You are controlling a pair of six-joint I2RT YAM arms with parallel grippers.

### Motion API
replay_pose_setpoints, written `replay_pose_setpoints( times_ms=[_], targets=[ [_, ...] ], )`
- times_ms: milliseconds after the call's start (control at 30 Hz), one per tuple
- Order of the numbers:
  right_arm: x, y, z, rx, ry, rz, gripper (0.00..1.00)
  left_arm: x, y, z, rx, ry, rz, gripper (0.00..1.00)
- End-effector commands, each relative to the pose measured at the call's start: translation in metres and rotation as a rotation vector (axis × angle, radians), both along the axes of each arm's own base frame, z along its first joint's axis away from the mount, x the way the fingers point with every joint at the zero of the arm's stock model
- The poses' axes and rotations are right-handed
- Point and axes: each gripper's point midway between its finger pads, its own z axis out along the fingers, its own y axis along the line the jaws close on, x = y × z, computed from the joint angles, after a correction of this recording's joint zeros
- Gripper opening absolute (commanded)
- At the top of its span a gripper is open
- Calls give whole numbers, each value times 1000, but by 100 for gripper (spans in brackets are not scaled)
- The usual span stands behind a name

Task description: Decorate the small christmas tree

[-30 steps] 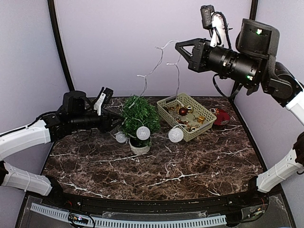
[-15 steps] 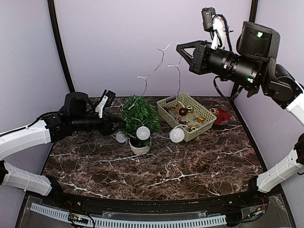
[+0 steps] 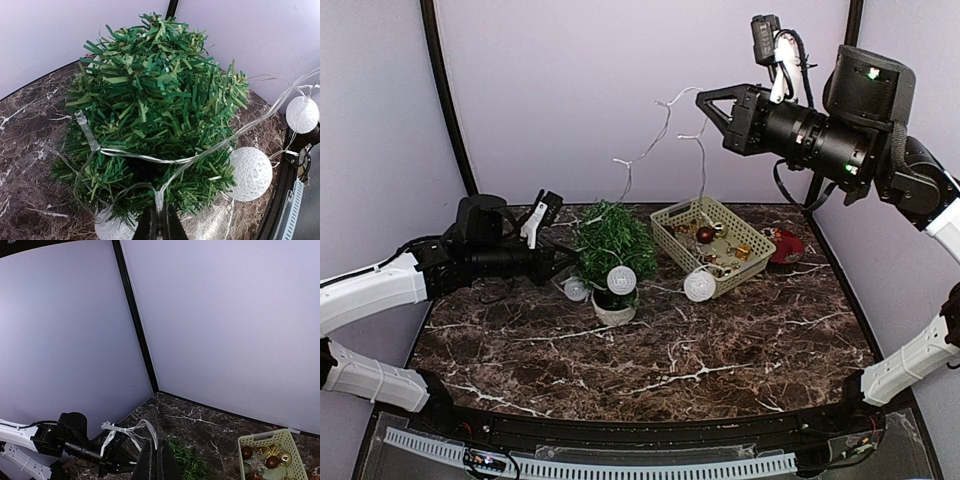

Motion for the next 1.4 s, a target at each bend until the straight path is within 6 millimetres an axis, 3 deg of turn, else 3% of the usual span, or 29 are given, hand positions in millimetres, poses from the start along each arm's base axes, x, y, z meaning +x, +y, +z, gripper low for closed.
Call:
replay_pose_setpoints(
  times_ms=[0, 300, 633, 867, 1200, 1233, 1367],
  targets=[
    [3, -13, 15, 57, -20, -40, 0, 0, 11, 30, -26, -62, 51, 0],
    [19, -12, 21, 18, -32, -126, 0, -3, 46, 85, -53, -158, 203, 0],
    [67, -23, 6, -6, 32, -227, 0, 35, 59, 117, 14, -154, 346, 0],
    [107, -38, -24, -43, 103, -316, 0, 77, 68, 111, -23, -75, 359, 0],
    [156, -64, -78, -117, 205, -419, 0, 134, 45, 79, 53, 23, 312, 0],
    [160, -69, -83, -122, 216, -431, 0, 140, 42, 67, 72, 49, 310, 0],
    [164, -83, -100, -150, 252, -452, 0, 157, 28, 51, 85, 92, 273, 0]
  ],
)
